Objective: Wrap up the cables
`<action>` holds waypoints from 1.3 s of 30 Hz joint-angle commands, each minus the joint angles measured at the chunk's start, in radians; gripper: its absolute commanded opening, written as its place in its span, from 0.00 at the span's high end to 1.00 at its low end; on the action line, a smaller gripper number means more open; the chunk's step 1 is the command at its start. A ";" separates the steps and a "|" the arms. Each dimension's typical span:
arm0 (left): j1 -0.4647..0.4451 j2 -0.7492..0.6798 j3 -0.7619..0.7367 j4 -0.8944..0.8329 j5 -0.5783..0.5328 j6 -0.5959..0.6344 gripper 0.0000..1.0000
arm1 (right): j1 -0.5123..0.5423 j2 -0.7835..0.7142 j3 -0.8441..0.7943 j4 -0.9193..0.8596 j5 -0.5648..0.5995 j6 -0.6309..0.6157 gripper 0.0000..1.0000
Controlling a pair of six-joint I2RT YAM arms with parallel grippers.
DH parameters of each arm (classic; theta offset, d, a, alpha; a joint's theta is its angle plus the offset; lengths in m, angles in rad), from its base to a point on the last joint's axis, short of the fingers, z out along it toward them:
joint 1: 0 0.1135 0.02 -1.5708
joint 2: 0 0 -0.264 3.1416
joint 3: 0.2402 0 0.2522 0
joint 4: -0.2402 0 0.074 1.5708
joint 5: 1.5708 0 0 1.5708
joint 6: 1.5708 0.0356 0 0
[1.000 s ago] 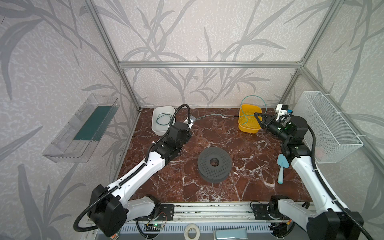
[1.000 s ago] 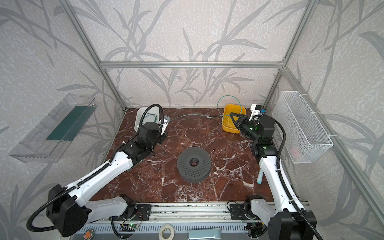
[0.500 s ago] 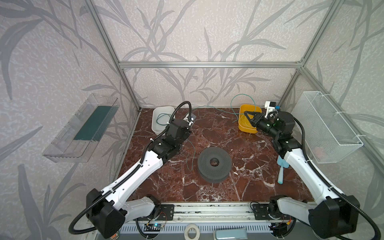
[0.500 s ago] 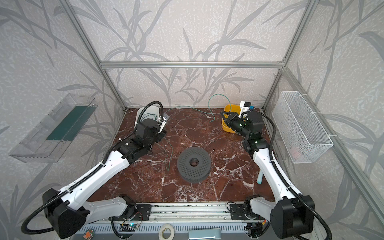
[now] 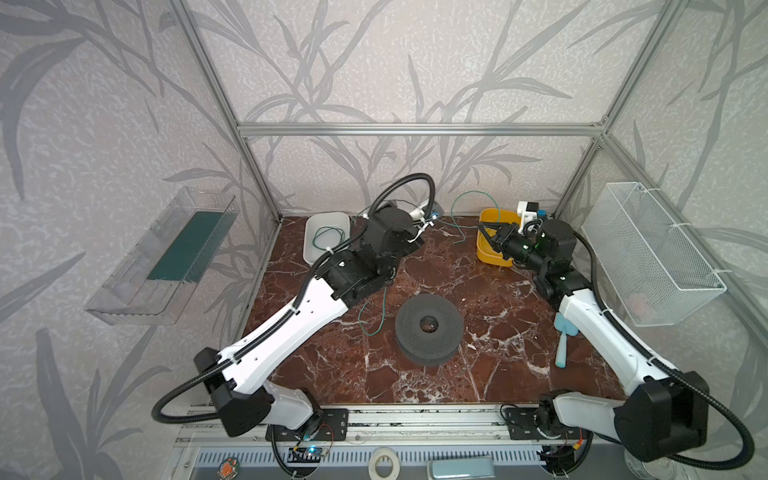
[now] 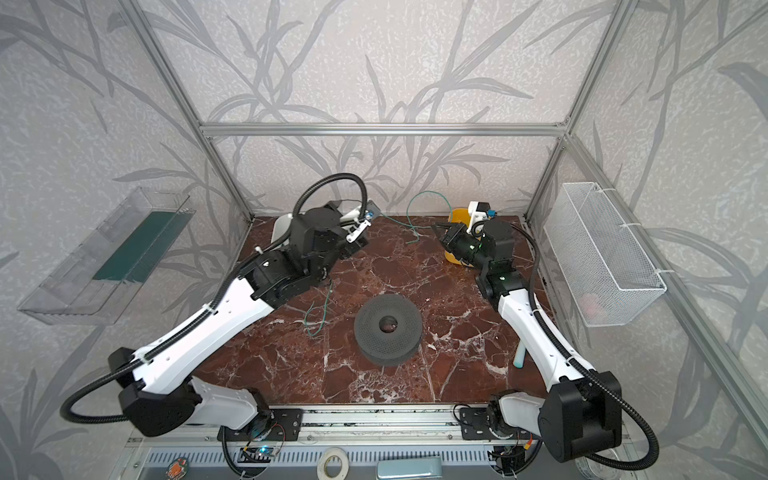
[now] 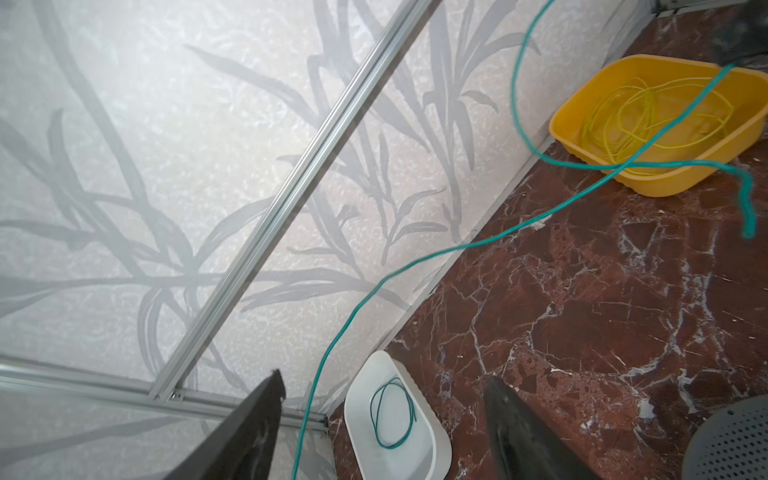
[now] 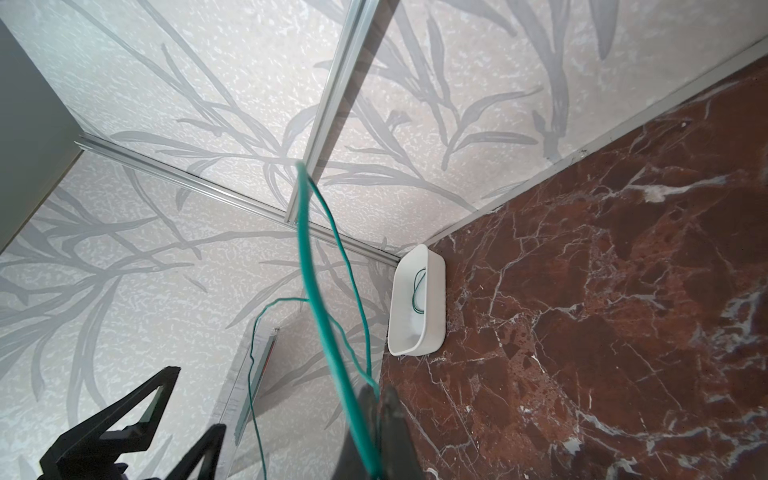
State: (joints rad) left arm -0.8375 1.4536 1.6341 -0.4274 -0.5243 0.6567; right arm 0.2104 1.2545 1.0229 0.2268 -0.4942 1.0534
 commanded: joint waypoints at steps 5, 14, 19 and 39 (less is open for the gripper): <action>0.009 -0.072 0.077 -0.142 0.147 0.039 0.11 | -0.005 0.001 0.072 -0.035 0.042 -0.065 1.00; 0.011 0.047 0.056 -0.031 0.233 0.124 0.40 | 0.030 0.024 0.117 -0.046 0.008 -0.072 1.00; 0.014 0.163 0.126 0.025 0.314 0.147 0.36 | 0.058 -0.001 0.092 -0.047 0.012 -0.070 1.00; 0.077 0.183 0.025 0.091 0.346 0.111 0.59 | 0.092 -0.083 0.027 -0.068 -0.030 -0.087 1.00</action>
State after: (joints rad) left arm -0.7734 1.6691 1.6875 -0.3428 -0.1890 0.7681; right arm 0.2966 1.2068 1.0550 0.1486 -0.4992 0.9745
